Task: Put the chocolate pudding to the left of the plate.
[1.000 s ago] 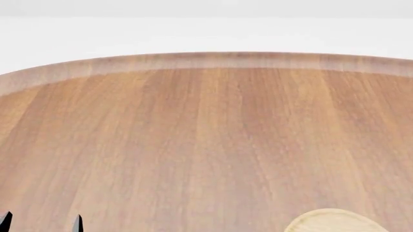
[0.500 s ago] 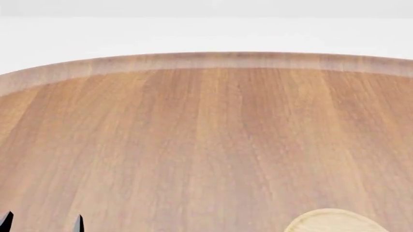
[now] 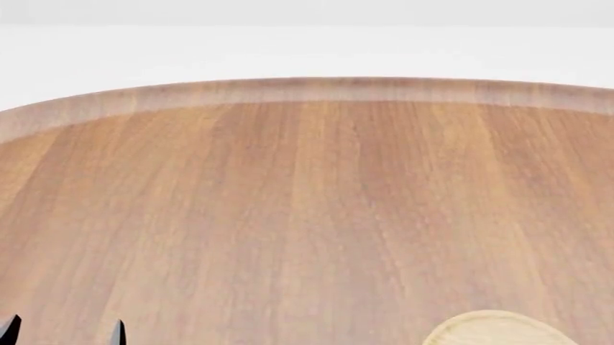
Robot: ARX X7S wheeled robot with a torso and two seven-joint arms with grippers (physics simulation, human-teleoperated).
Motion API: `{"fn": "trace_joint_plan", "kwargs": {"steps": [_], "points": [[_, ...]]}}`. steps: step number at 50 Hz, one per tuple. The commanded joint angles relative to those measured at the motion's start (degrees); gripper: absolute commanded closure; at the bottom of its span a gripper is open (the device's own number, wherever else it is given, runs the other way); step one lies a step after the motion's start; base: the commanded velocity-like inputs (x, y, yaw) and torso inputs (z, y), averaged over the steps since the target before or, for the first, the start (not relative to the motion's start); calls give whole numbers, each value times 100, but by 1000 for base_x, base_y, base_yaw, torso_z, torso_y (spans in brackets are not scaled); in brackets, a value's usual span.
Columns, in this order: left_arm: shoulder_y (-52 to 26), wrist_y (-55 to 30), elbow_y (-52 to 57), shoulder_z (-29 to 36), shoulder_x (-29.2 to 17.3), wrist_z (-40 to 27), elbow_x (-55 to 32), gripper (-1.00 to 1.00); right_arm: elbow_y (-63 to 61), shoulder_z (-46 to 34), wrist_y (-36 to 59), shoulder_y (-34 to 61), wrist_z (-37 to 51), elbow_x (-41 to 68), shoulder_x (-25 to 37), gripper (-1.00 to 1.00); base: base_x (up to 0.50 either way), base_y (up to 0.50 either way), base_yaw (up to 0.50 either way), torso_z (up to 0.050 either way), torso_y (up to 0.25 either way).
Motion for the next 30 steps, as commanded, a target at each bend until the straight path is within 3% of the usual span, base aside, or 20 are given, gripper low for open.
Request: {"fn": "trace_joint_plan", "kwargs": {"steps": [1, 30], "points": [[-7, 7, -11, 39, -7, -20, 16, -100, 257, -85, -339, -2, -201, -239, 157, -100, 0, 0, 0, 0, 0], [-18, 1, 15, 76, -51, -72, -12, -100, 1174, -255, -1082, -259, -479, -614, 63, -100, 0, 0, 0, 0, 0]]}}
